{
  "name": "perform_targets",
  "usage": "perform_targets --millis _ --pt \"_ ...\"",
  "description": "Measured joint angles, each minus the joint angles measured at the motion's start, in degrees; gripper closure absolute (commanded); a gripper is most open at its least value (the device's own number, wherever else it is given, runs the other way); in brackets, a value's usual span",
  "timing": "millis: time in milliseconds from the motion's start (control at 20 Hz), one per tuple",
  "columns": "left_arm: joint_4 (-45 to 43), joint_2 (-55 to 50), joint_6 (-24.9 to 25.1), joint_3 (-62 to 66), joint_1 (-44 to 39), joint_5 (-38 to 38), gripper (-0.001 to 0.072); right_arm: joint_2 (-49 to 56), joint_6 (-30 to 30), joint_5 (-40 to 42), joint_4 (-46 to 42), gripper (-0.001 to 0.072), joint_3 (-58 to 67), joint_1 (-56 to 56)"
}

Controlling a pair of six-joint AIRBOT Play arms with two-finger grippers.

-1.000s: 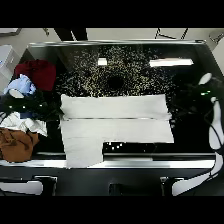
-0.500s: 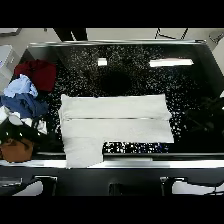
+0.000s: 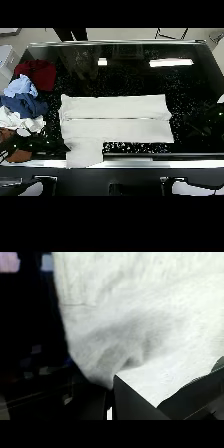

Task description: Fold the clothes and pants, and hang the long-sleeved shirts on hangers.

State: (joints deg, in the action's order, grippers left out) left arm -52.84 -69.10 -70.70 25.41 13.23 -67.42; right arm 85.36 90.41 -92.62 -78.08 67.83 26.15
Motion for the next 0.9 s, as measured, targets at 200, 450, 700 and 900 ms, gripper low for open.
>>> perform_targets --millis 200,450,700,900 --pt "0.4 0.2 -0.5 -0.2 -0.6 0.9 0.0681 0.0 -0.8 3.4 0.1 0.0114 -6.2 0.0" --pt "0.4 0.2 -0.8 -0.2 -0.8 1.1 0.0681 0.0 -3.0 10.3 5.2 0.0196 -13.7 0.0" --pt "0.3 0.3 -0.9 -0.2 -0.8 1.2 0.0681 0.1 -3.9 15.8 11.9 0.0669 -16.0 0.0" --pt "-1.6 0.8 -0.6 2.5 -0.8 2.3 0.0682 0.1 -6.1 16.0 14.7 0.067 -13.7 0.0"
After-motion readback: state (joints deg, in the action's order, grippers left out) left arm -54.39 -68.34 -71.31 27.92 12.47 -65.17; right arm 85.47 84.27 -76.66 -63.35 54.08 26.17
